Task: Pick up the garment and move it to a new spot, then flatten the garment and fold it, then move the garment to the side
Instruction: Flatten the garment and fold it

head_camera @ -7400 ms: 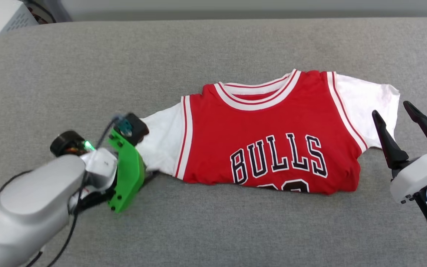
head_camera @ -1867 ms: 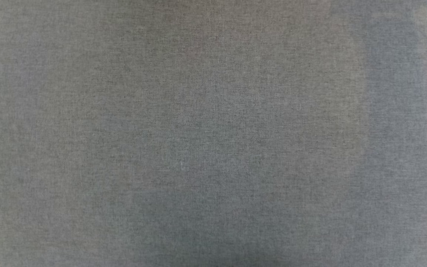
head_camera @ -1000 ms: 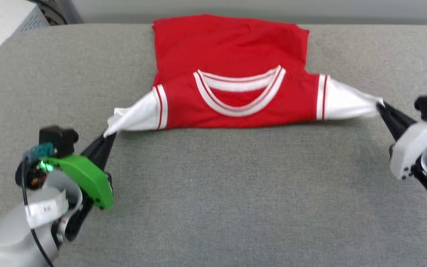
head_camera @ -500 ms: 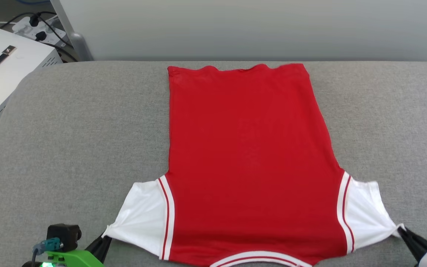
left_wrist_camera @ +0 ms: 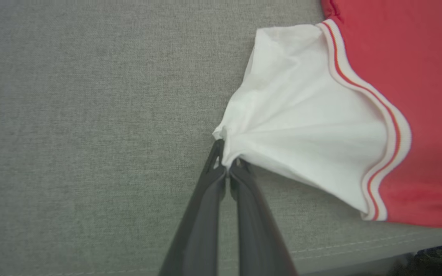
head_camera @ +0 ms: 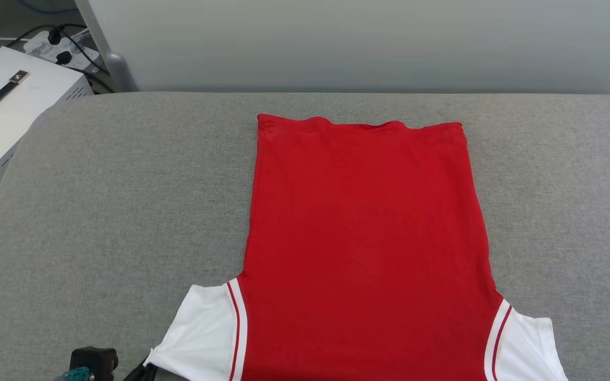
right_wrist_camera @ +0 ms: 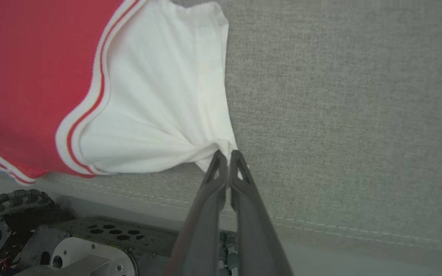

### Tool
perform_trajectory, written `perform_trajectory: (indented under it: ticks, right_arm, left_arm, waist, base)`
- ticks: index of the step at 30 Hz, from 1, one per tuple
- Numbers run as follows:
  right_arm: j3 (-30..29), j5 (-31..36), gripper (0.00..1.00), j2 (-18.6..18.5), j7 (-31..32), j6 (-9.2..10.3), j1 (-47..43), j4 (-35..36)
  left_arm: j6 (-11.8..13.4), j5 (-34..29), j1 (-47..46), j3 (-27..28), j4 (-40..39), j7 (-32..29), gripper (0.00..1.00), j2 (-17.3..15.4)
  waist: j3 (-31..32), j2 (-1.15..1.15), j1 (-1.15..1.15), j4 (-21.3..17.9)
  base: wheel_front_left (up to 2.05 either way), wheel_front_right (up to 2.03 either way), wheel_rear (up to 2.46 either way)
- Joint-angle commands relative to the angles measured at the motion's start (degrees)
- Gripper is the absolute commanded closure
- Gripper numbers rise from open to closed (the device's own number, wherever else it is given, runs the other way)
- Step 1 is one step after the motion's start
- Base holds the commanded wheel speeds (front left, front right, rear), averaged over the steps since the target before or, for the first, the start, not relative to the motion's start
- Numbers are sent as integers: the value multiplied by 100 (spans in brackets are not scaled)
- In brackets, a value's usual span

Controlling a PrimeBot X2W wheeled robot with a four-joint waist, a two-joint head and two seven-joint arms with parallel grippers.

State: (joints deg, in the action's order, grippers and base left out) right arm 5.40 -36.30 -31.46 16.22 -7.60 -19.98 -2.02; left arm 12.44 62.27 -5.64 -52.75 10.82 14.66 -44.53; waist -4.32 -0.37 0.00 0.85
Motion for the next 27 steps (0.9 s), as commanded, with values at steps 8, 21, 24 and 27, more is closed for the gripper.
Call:
perform_trajectory:
  ticks: [8,21,24,27]
  right_arm:
    - [-849,317,0,64,392,11,358,959]
    - [-1621,308,0,-520,1516,11,3794,1303]
    - [-1190,258,0,-703,2367,11,4785,738]
    - [-781,238,0,-778,3324,11,5708,96]
  left_arm:
    - [247,-414,-288,7,-404,32,100,117]
    - [464,-1054,-1036,76,-1190,32,100,238]
    - [451,-1174,-1204,108,-1248,32,100,291]
    - [432,-1295,-1337,131,-1315,32,100,362]
  waist:
    - [-239,37,0,199]
    - [-1258,37,0,933]
    - [-1526,37,0,1099]
    - [-1789,37,0,1253]
  base:
    - [0,0,0]
    - [0,0,0]
    - [0,0,0]
    - [0,0,0]
